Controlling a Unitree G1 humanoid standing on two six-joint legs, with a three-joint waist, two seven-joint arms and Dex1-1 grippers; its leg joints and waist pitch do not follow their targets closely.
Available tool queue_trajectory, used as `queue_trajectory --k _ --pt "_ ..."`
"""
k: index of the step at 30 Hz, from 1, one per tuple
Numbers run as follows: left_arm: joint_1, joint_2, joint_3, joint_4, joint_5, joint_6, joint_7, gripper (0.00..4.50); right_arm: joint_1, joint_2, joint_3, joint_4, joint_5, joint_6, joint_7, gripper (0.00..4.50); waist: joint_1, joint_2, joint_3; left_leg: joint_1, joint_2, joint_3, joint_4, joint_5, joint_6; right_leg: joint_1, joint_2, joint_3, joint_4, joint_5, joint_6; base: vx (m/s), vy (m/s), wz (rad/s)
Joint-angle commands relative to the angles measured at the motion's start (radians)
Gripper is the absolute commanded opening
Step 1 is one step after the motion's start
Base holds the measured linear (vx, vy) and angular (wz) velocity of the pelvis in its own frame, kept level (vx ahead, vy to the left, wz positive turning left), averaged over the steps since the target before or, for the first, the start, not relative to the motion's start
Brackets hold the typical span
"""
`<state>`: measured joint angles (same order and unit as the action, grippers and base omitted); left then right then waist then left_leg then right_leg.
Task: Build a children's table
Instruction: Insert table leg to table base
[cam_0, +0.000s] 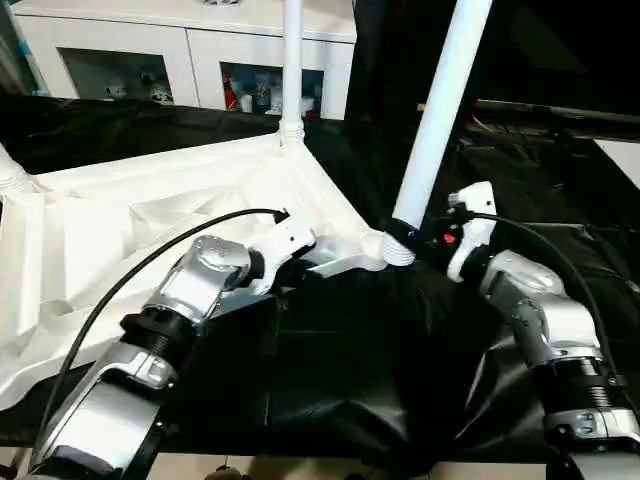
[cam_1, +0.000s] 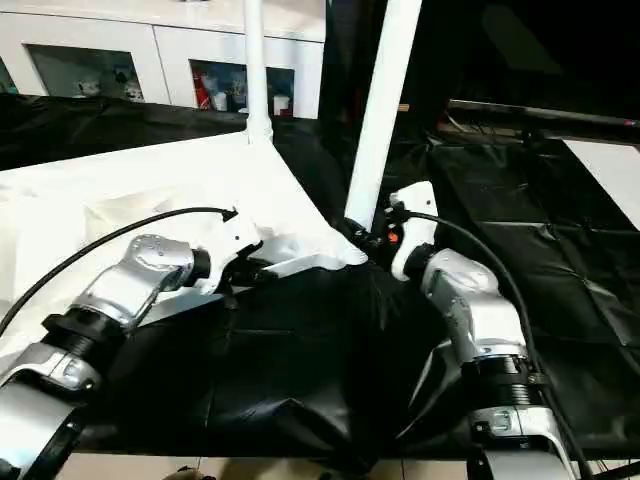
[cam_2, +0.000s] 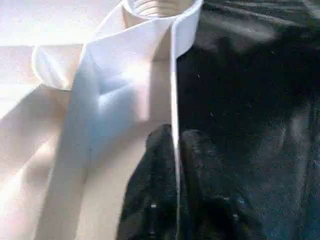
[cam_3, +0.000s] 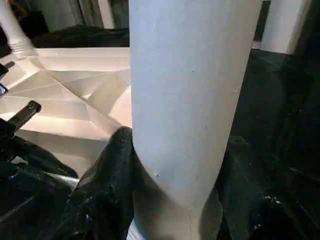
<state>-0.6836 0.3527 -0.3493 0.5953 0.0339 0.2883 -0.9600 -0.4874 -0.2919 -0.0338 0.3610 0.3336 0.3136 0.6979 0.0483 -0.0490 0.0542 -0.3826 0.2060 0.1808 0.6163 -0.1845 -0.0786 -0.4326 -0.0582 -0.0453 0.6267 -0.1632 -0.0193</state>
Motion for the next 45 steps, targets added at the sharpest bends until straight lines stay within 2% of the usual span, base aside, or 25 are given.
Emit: queue_trajectory --k 1,2,6,8,11,15,18,20,23,30,33,36,40,41,44,45 --pt "0.053 0.003 -0.038 -0.025 -0.001 0.035 -0.042 0.03 -0.010 0.003 -0.024 0.020 0.018 -0.010 0.005 1.87 0.000 0.008 -0.073 0.016 0.018 -0.003 -0.068 -0.169 0.021 0.069 -0.063 0.038 -0.079 -0.218 -0.195 0.000 0.000 0.00" --pt "0.060 0.007 -0.043 -0.038 -0.001 0.034 -0.048 0.03 -0.010 0.006 -0.022 0.026 0.015 -0.014 0.005 1.87 -0.002 0.004 -0.072 0.016 0.018 -0.003 -0.069 -0.177 0.020 0.068 -0.062 0.037 -0.082 -0.231 -0.194 0.000 0.000 0.00" --pt "0.088 0.016 -0.055 -0.087 -0.003 0.030 -0.076 0.00 -0.013 0.017 -0.015 0.055 0.006 -0.024 0.007 1.87 -0.002 0.007 -0.072 0.016 0.018 -0.003 -0.070 -0.183 0.014 0.067 -0.064 0.038 -0.083 -0.261 -0.183 0.000 0.000 0.00" --pt "0.103 0.023 -0.061 -0.105 0.007 0.022 -0.078 0.00 -0.016 0.012 0.012 0.081 -0.013 -0.008 0.026 1.87 -0.003 0.002 -0.071 0.014 0.018 -0.003 -0.071 -0.178 0.016 0.066 -0.063 0.038 -0.083 -0.269 -0.176 0.000 0.000 0.00" --pt "0.102 0.026 -0.057 -0.100 0.019 0.008 -0.060 0.00 -0.012 -0.002 0.035 0.076 -0.024 0.021 0.053 1.87 -0.003 0.002 -0.069 0.014 0.017 -0.003 -0.071 -0.184 0.018 0.066 -0.062 0.037 -0.086 -0.286 -0.165 0.000 0.000 0.00" --pt "0.108 0.030 -0.049 -0.138 0.014 0.023 -0.074 0.00 -0.016 -0.025 0.068 0.095 -0.037 0.045 0.089 1.87 -0.005 0.003 -0.068 0.016 0.019 -0.005 -0.073 -0.203 0.013 0.065 -0.064 0.037 -0.088 -0.313 -0.161 0.000 0.000 0.00" --pt "0.110 0.034 -0.051 -0.151 0.017 0.022 -0.080 0.00 -0.029 -0.036 0.089 0.122 -0.056 0.047 0.109 1.87 -0.010 0.001 -0.061 0.025 0.018 -0.005 -0.076 -0.251 0.006 0.061 -0.063 0.035 -0.098 -0.383 -0.153 0.000 0.000 0.00" --pt "0.110 0.035 -0.051 -0.155 0.017 0.018 -0.081 0.00 -0.045 -0.033 0.085 0.146 -0.063 0.034 0.110 1.87 -0.011 0.003 -0.063 0.028 0.019 -0.008 -0.078 -0.263 0.001 0.062 -0.067 0.035 -0.101 -0.415 -0.145 0.000 0.000 0.00" --pt "0.113 0.035 -0.051 -0.165 0.013 0.006 -0.094 0.00 -0.076 -0.023 0.074 0.187 -0.069 0.009 0.105 1.87 -0.014 0.003 -0.067 0.025 0.020 -0.006 -0.079 -0.219 0.006 0.065 -0.065 0.037 -0.094 -0.329 -0.170 0.000 0.000 0.00" --pt "0.118 0.034 -0.046 -0.187 0.003 0.003 -0.106 0.00 -0.099 -0.009 0.069 0.258 -0.064 -0.014 0.115 1.87 -0.010 0.005 -0.072 0.024 0.021 -0.003 -0.078 -0.172 0.021 0.073 -0.065 0.038 -0.083 -0.230 -0.202 0.000 0.000 0.00" --pt "0.119 0.035 -0.045 -0.190 0.002 0.001 -0.109 0.00 -0.099 -0.007 0.071 0.272 -0.065 -0.021 0.120 1.87 -0.011 0.006 -0.070 0.025 0.020 -0.003 -0.079 -0.181 0.020 0.072 -0.065 0.037 -0.085 -0.242 -0.204 0.000 0.000 0.00" --pt "0.121 0.037 -0.038 -0.189 0.002 0.001 -0.102 0.00 -0.087 0.004 0.051 0.289 -0.044 -0.020 0.144 1.87 -0.011 0.005 -0.069 0.026 0.021 -0.003 -0.080 -0.197 0.017 0.072 -0.066 0.037 -0.088 -0.271 -0.196 0.000 0.000 0.00" --pt "0.125 0.037 -0.028 -0.187 0.002 0.000 -0.093 0.00 -0.053 0.021 0.014 0.300 -0.004 -0.025 0.159 1.87 -0.009 0.007 -0.069 0.026 0.022 -0.004 -0.081 -0.199 0.018 0.071 -0.067 0.038 -0.089 -0.265 -0.198 0.000 0.000 0.00" --pt "0.127 0.036 -0.024 -0.187 0.000 -0.001 -0.090 0.00 -0.043 0.024 0.012 0.302 -0.002 -0.032 0.160 1.87 -0.008 0.011 -0.069 0.026 0.022 -0.005 -0.082 -0.195 0.018 0.073 -0.067 0.037 -0.087 -0.258 -0.200 0.000 0.000 0.00" --pt "0.129 0.037 -0.021 -0.186 0.002 -0.010 -0.082 0.00 -0.019 0.037 0.000 0.308 0.007 -0.054 0.158 1.87 -0.010 0.009 -0.067 0.026 0.021 -0.005 -0.084 -0.213 0.017 0.072 -0.067 0.036 -0.091 -0.280 -0.198 0.000 0.000 0.00" --pt "0.126 0.031 -0.012 -0.179 0.002 -0.019 -0.066 0.00 0.001 0.053 -0.015 0.322 0.013 -0.082 0.152 1.87 -0.009 0.014 -0.067 0.028 0.021 -0.006 -0.084 -0.219 0.015 0.071 -0.067 0.036 -0.092 -0.292 -0.196 0.000 0.000 0.00"
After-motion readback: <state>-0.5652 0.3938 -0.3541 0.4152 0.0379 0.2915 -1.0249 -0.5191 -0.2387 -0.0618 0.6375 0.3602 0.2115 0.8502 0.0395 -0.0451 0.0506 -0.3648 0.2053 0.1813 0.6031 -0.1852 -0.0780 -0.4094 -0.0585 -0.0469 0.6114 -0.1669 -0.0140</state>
